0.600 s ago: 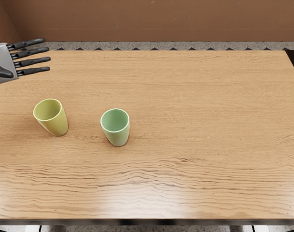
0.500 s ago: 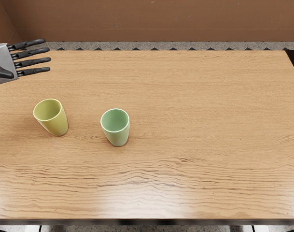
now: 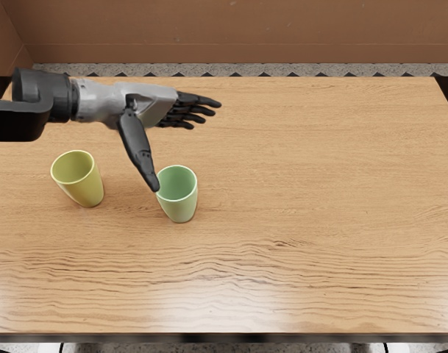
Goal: Pick up cup and place in cup with left hand
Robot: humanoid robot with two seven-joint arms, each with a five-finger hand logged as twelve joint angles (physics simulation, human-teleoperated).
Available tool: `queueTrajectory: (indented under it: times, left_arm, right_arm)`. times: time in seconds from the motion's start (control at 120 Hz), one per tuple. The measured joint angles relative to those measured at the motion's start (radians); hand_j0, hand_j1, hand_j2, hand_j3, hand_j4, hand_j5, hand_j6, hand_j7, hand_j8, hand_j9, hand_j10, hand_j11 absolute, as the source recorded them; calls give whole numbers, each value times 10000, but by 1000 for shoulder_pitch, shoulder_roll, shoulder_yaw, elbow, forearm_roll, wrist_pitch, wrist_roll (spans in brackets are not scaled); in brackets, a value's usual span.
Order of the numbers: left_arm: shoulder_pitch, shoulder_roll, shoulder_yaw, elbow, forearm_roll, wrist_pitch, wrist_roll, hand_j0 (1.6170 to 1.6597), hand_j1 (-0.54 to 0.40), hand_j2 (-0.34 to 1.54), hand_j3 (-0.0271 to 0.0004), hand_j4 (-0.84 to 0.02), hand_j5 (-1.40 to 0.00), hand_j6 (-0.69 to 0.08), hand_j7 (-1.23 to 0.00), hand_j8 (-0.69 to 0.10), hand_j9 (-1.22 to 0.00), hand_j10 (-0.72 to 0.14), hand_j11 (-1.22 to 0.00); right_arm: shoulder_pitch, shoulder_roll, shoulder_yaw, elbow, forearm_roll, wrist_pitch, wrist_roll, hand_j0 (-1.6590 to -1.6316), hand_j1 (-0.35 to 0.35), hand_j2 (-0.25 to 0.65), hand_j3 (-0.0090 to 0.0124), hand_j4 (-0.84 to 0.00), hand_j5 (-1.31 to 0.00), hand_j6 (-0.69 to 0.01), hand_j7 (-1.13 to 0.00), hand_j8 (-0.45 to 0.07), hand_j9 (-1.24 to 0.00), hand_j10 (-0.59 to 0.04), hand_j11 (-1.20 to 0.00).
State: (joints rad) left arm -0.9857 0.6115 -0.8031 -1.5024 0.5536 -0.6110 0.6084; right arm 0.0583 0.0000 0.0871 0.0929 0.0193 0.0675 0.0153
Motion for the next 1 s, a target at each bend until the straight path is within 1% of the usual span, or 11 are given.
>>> queueTrajectory:
  times: [0.05,0.192,0.258,0.325,0.342,0.375,0.425,0.525,0.808,0.883,1.0]
  left_arm:
    - [6,-35,3,-23,127,0,1,16581,3202,50,0,-243,-315,-244,-315,-242,-315,-241,-315]
    - [17,-42,41,-116,422,0,2,16581,3116,67,0,-322,-411,-324,-410,-323,-410,-319,-410]
    - [60,-54,49,-139,522,0,2,16581,3090,72,0,-345,-439,-348,-439,-346,-438,-342,-438]
    - [71,-60,53,-151,603,0,2,16581,3071,77,0,-363,-461,-367,-460,-365,-460,-360,-459]
    - [76,-66,54,-153,620,0,2,16581,3068,78,0,-366,-464,-370,-464,-368,-463,-363,-463]
    - [102,-91,58,-157,656,0,2,16581,3060,79,0,-372,-473,-377,-473,-375,-472,-370,-472]
    - [107,-108,63,-162,708,0,2,16581,3053,82,0,-380,-482,-386,-481,-383,-480,-377,-480]
    - [145,-143,83,-166,761,0,2,16581,3041,83,0,-390,-494,-395,-493,-393,-493,-387,-492]
    - [156,-146,100,-168,793,0,2,16581,3005,90,0,-421,-534,-427,-533,-425,-532,-419,-532]
    - [155,-147,99,-168,794,0,2,16581,2760,131,0,-626,-800,-632,-799,-630,-799,-623,-798]
    - [150,-148,98,-166,794,0,2,16581,2118,238,0,-1161,-1495,-1167,-1494,-1165,-1494,-1158,-1493]
  right_arm:
    - [0,0,0,0,0,0,0,-16581,-3491,0,0,-4,-1,-5,0,-4,0,-2,0]
    - [0,0,0,0,0,0,0,-16581,-3491,0,0,-4,-1,-6,0,-4,0,-3,0]
    - [0,0,0,0,0,0,0,-16581,-3491,0,0,-4,-1,-6,0,-4,0,-3,0]
    - [0,0,0,0,0,0,0,-16581,-3491,0,0,-5,-1,-6,0,-5,-1,-3,0]
    - [0,0,0,0,0,0,0,-16581,-3491,0,0,-5,-1,-7,0,-5,-1,-3,0]
    - [0,0,0,0,0,0,0,-16581,-3491,0,0,-5,-1,-7,0,-5,-1,-3,0]
    - [0,0,0,0,0,0,0,-16581,-3491,0,0,-5,-1,-7,0,-5,-1,-3,0]
    - [0,0,0,0,0,0,0,-16581,-3491,0,0,-5,-1,-7,0,-5,-1,-3,0]
    - [0,0,0,0,0,0,0,-16581,-3491,0,0,-5,-1,-7,0,-5,-1,-3,0]
    - [0,0,0,0,0,0,0,-16581,-3491,0,0,-6,-1,-7,0,-5,-1,-4,0]
    - [0,0,0,0,0,0,0,-16581,-3491,0,0,-5,-1,-7,0,-5,-1,-3,0]
